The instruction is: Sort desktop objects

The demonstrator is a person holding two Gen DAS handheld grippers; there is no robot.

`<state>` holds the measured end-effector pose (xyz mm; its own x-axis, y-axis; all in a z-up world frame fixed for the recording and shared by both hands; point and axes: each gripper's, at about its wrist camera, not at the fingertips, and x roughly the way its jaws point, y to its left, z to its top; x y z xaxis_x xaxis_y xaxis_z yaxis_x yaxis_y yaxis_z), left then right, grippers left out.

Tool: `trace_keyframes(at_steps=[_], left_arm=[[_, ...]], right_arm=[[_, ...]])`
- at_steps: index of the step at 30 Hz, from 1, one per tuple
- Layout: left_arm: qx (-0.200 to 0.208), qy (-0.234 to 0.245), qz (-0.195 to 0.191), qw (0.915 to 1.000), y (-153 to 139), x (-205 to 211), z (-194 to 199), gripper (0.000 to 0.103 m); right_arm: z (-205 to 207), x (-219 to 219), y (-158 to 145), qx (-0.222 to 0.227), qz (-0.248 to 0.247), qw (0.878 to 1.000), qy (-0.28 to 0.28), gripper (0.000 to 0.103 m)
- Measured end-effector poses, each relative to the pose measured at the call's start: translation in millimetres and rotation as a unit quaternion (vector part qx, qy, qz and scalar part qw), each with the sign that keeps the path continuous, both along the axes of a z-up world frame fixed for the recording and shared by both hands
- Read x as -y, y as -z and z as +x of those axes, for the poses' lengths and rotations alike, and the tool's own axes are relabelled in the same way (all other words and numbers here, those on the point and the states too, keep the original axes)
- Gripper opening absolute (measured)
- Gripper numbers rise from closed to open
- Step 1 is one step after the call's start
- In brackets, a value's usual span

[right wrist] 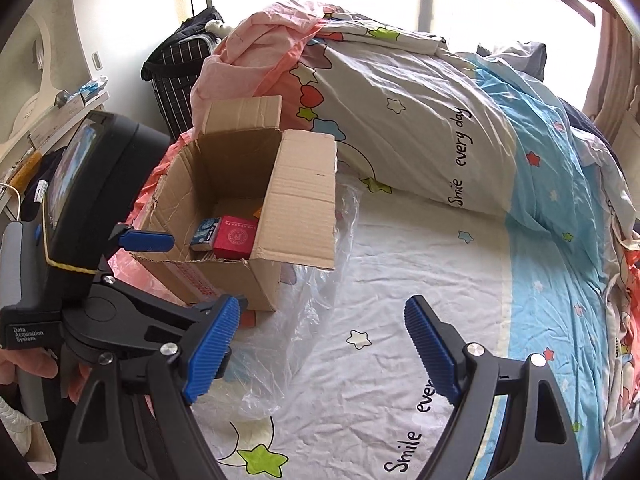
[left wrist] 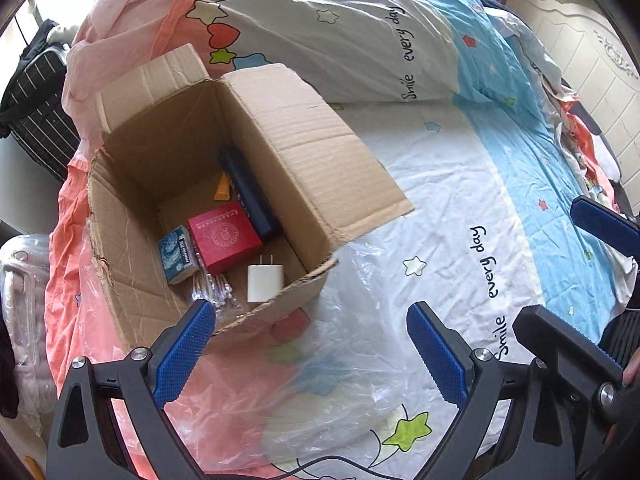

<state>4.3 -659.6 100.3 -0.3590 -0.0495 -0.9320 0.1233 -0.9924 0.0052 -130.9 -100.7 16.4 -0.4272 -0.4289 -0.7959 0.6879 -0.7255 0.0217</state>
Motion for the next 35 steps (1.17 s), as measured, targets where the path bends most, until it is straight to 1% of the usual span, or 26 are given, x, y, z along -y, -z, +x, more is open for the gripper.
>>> trace_keyframes(at_steps=[6, 9, 13, 17, 22, 23, 24, 25, 27, 31, 35], left_arm=[[0.005, 0.018, -0.001, 0.9998, 4, -31, -1, 0.099], [0.011, 0.03, -0.003, 0.9995, 9, -47, -3, 0.099], [0.019, 0.048, -0.007, 0.9987, 18, -69, -7, 0.099], [0.024, 0.057, 0.002, 0.9981, 24, -85, -11, 0.099], [0.033, 0.054, -0.006, 0.998, 31, -98, -16, 0.099], [0.035, 0.051, -0.008, 0.998, 33, -100, -17, 0.099], [0.036, 0.048, -0.007, 0.9982, 34, -101, -18, 0.103], [0.037, 0.047, -0.004, 0.9982, 34, -102, -18, 0.103], [0.034, 0.048, -0.004, 0.9982, 34, -106, -19, 0.103], [0.017, 0.053, -0.02, 0.9982, 28, -116, -18, 0.103], [0.016, 0.057, -0.031, 0.9978, 26, -123, -21, 0.103]], right_arm=[[1, -30, -1, -0.004, -0.002, 1.0, 0.022, 0.083], [-2, -47, -1, -0.001, -0.01, 0.999, 0.038, 0.083], [-8, -67, 4, 0.006, -0.011, 0.998, 0.058, 0.083], [-12, -84, 11, 0.011, -0.008, 0.997, 0.071, 0.083], [-16, -103, 14, 0.017, -0.015, 0.996, 0.09, 0.083], [-17, -107, 15, 0.017, -0.016, 0.995, 0.094, 0.083], [-17, -111, 16, 0.018, -0.016, 0.995, 0.099, 0.083], [-18, -114, 16, 0.019, -0.016, 0.994, 0.103, 0.083], [-18, -121, 18, 0.021, -0.016, 0.994, 0.107, 0.083], [-18, -130, 20, 0.022, -0.013, 0.993, 0.113, 0.083], [-17, -137, 20, 0.022, -0.014, 0.993, 0.12, 0.083]])
